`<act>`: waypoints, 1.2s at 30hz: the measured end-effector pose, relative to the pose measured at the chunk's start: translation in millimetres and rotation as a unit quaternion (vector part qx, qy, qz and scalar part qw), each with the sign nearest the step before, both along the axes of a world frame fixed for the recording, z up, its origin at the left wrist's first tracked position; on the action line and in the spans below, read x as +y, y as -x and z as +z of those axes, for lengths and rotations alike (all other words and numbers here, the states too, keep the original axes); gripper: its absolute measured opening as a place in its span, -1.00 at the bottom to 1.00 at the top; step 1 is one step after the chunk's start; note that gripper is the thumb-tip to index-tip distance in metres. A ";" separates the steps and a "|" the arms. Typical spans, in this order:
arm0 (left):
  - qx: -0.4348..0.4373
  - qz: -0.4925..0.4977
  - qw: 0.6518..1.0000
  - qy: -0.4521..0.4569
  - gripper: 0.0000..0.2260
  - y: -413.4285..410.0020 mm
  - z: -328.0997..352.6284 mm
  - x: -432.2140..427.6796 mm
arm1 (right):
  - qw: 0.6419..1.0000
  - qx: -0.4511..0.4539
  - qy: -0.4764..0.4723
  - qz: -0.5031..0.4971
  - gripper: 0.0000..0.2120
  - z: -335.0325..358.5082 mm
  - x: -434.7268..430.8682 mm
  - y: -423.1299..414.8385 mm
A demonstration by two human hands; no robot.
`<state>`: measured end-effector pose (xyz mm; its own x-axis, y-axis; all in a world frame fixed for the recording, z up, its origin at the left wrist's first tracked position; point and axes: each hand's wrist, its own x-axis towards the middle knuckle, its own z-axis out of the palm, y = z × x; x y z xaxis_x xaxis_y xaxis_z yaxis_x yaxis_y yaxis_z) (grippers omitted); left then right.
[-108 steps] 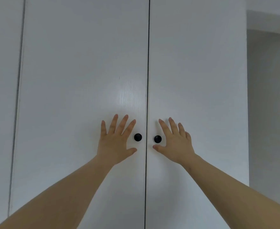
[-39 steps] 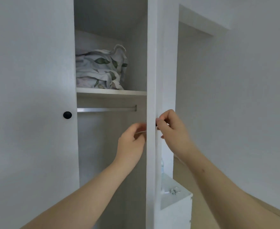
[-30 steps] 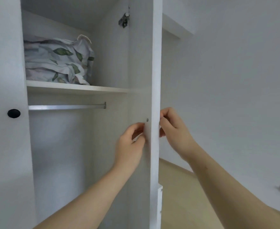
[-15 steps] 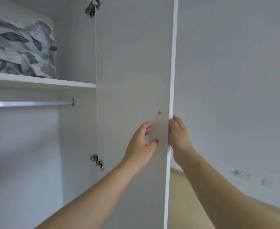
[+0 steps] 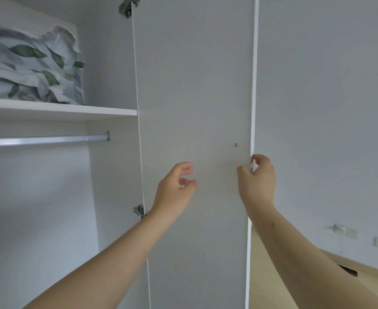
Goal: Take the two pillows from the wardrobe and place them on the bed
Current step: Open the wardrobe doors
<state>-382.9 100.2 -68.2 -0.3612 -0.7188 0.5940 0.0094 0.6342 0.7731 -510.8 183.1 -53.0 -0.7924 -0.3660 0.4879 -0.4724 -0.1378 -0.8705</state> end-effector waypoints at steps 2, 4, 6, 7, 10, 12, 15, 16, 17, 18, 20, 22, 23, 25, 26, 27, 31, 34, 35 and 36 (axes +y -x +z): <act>0.000 0.017 1.000 0.009 -0.72 -13.2 1.5 -7.7 | 0.995 0.083 0.020 -0.042 -0.60 4.8 1.6 -10.8; 0.000 0.032 0.999 0.019 -0.73 -27.4 3.6 -14.9 | 0.986 0.160 0.025 -0.036 -0.68 10.7 1.7 -23.0; 0.002 0.050 0.998 0.031 -0.74 -44.8 6.6 -21.4 | 0.981 0.191 0.013 0.007 -0.74 16.4 -4.5 -36.2; 0.002 0.057 0.998 0.037 -0.74 -53.3 8.6 -24.2 | 0.980 0.195 0.008 0.030 -0.76 18.8 -9.2 -42.3; -0.008 0.098 0.993 0.061 -0.74 -84.2 16.3 -29.5 | 0.976 0.190 -0.018 0.105 -0.82 21.6 -30.9 -63.9; -0.017 0.140 0.987 0.076 -0.75 -106.6 20.9 -32.0 | 0.969 0.197 -0.035 0.144 -0.84 18.6 -47.5 -80.3; -0.034 0.211 0.973 0.089 -0.78 -140.7 26.4 -35.4 | 0.956 0.219 -0.058 0.188 -0.84 10.0 -69.9 -110.6; -0.041 0.233 0.967 0.096 -0.78 -151.7 27.6 -36.6 | 0.950 0.234 -0.066 0.195 -0.83 6.5 -76.4 -121.6; -0.051 0.258 0.959 0.105 -0.78 -166.8 29.8 -38.4 | 0.944 0.245 -0.070 0.208 -0.83 4.5 -84.7 -137.1; -0.058 0.277 0.952 0.114 -0.78 -176.6 31.0 -41.1 | 0.939 0.253 -0.076 0.219 -0.82 2.4 -90.6 -147.7; -0.068 0.319 0.937 0.129 -0.77 -202.3 33.8 -44.3 | 0.927 0.262 -0.087 0.255 -0.81 0.3 -104.4 -174.5; -0.073 0.362 0.919 0.139 -0.78 -225.1 35.2 -47.4 | 0.913 0.272 -0.099 0.287 -0.81 -0.6 -114.4 -198.2; -0.076 0.383 0.909 0.145 -0.78 -235.1 36.2 -49.3 | 0.908 0.277 -0.101 0.299 -0.81 -0.9 -118.8 -208.1; -0.098 0.432 0.878 0.181 -0.79 -256.3 38.0 -54.9 | 0.899 0.286 -0.097 0.318 -0.82 -1.6 -125.8 -226.1; -0.122 0.466 0.846 0.226 -0.78 -268.6 39.6 -60.3 | 0.895 0.288 -0.096 0.327 -0.82 -1.8 -129.1 -234.4; -0.159 0.495 0.811 0.267 -0.76 -280.6 42.4 -65.0 | 0.890 0.292 -0.097 0.336 -0.81 -1.7 -132.0 -241.9; -0.265 0.562 0.747 0.238 -0.69 -322.5 60.0 -84.8 | 0.880 0.308 -0.102 0.346 -0.81 -2.1 -139.8 -263.7; -0.235 0.545 0.797 0.113 -0.63 -337.3 69.5 -97.3 | 0.875 0.315 -0.110 0.350 -0.82 -5.2 -143.0 -273.4; -0.232 0.535 0.806 0.096 -0.64 -340.1 70.9 -101.4 | 0.874 0.310 -0.112 0.357 -0.82 -7.3 -144.0 -275.8; -0.230 0.528 0.813 0.090 -0.65 -341.6 72.1 -103.8 | 0.873 0.304 -0.113 0.364 -0.82 -8.9 -144.8 -276.7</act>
<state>-41.3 -3.6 3.9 0.1861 -0.6890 0.7004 -0.8773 0.2044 0.4342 -234.1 38.2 -61.9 0.0705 -0.8059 0.5879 -0.7159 -0.4513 -0.5328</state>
